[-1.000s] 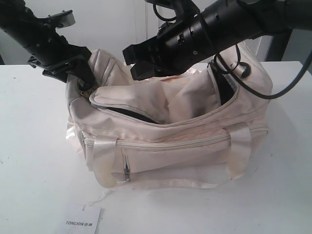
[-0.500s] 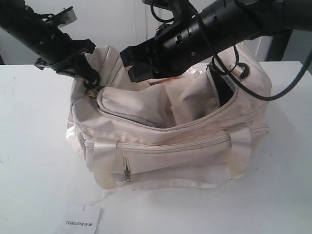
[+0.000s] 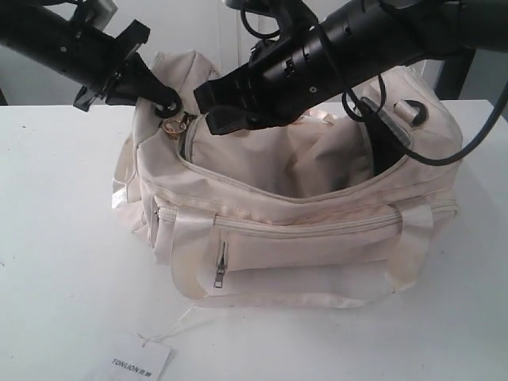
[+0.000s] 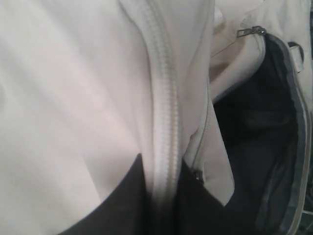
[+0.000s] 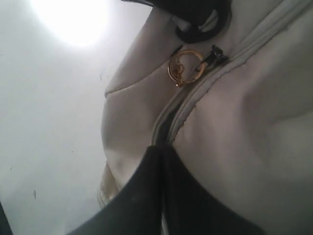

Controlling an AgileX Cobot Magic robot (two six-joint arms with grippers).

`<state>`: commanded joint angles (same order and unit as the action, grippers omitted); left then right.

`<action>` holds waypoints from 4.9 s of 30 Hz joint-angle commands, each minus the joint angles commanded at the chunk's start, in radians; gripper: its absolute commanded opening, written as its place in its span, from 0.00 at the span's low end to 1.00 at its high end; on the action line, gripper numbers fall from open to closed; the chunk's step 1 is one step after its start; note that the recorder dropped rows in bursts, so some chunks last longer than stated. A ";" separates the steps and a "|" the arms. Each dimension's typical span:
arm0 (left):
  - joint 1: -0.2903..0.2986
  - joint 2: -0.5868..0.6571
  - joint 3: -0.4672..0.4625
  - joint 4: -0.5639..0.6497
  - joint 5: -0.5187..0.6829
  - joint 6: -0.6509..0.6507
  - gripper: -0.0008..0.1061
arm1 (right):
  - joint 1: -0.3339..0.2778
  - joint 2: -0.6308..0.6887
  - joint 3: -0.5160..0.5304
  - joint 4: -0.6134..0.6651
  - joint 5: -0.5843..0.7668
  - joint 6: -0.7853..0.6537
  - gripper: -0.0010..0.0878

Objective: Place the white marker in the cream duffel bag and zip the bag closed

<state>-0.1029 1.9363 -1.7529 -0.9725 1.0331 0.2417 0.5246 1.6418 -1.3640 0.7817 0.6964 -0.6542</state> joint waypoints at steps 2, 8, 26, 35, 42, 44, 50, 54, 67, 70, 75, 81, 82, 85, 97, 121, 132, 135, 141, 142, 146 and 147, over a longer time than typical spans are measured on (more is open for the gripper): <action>0.001 0.000 0.000 0.000 0.009 0.000 0.01 | 0.021 0.009 0.000 0.000 -0.040 -0.059 0.01; 0.001 0.000 0.000 0.000 0.010 0.004 0.01 | 0.093 0.035 0.000 0.000 -0.204 -0.285 0.01; 0.001 0.000 0.000 0.000 0.010 0.020 0.01 | 0.165 0.159 0.000 -0.004 -0.447 -0.682 0.45; 0.001 0.000 0.000 0.000 0.012 0.025 0.01 | 0.165 0.196 0.000 -0.026 -0.574 -0.786 0.45; 0.001 0.000 0.000 0.000 0.012 0.025 0.01 | 0.165 0.201 0.000 -0.024 -0.532 -0.810 0.45; 0.001 0.000 0.000 0.000 0.012 0.025 0.01 | 0.165 0.201 0.000 -0.012 -0.495 -0.808 0.45; 0.001 0.000 0.000 0.000 0.016 0.025 0.01 | 0.182 0.201 0.000 -0.015 -0.529 -0.917 0.45; 0.001 0.000 0.000 0.000 0.016 0.025 0.01 | 0.189 0.201 0.000 -0.015 -0.498 -0.920 0.45; 0.001 0.000 0.000 0.000 0.016 0.027 0.01 | 0.191 0.172 0.000 -0.015 -0.499 -0.818 0.01; 0.001 0.000 0.000 0.000 0.014 0.027 0.01 | 0.191 0.152 0.000 -0.015 -0.504 -0.797 0.01; 0.001 0.000 0.000 0.000 0.014 0.027 0.01 | 0.191 0.121 0.000 -0.015 -0.519 -0.759 0.01; 0.001 0.000 0.000 0.000 0.014 0.027 0.01 | 0.187 0.092 0.000 -0.020 -0.471 -0.663 0.01; 0.001 0.000 0.000 0.000 0.014 0.027 0.01 | 0.185 0.087 0.000 -0.020 -0.448 -0.649 0.01; 0.001 0.000 0.000 0.000 0.010 0.027 0.01 | 0.173 0.081 0.000 -0.023 -0.366 -0.583 0.01; 0.001 0.000 0.000 0.008 -0.017 0.027 0.01 | 0.173 0.081 0.000 -0.130 -0.196 -0.408 0.01; 0.001 0.007 0.000 0.008 -0.020 0.027 0.01 | 0.173 0.013 0.000 -0.129 0.113 -0.397 0.01; 0.001 0.008 0.000 0.025 -0.020 0.029 0.01 | 0.173 -0.029 0.000 -0.257 0.162 -0.131 0.01; 0.001 0.008 0.000 0.027 -0.020 0.051 0.01 | 0.173 -0.035 0.000 -0.327 0.173 -0.024 0.01; 0.001 0.008 0.000 0.038 -0.016 0.086 0.01 | 0.173 -0.038 -0.001 -0.338 0.166 0.125 0.01; 0.001 0.008 0.000 0.038 -0.014 0.103 0.01 | 0.173 -0.038 -0.001 -0.338 0.166 0.146 0.01; 0.001 0.008 0.000 0.043 -0.012 0.135 0.01 | 0.173 -0.040 -0.001 -0.401 0.164 0.224 0.01; 0.001 0.008 0.000 0.047 -0.012 0.140 0.01 | 0.173 -0.044 -0.001 -0.433 0.164 0.252 0.01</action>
<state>-0.1014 1.9438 -1.7529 -0.9255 1.0214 0.3819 0.6972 1.5982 -1.3652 0.3485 0.8604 -0.4019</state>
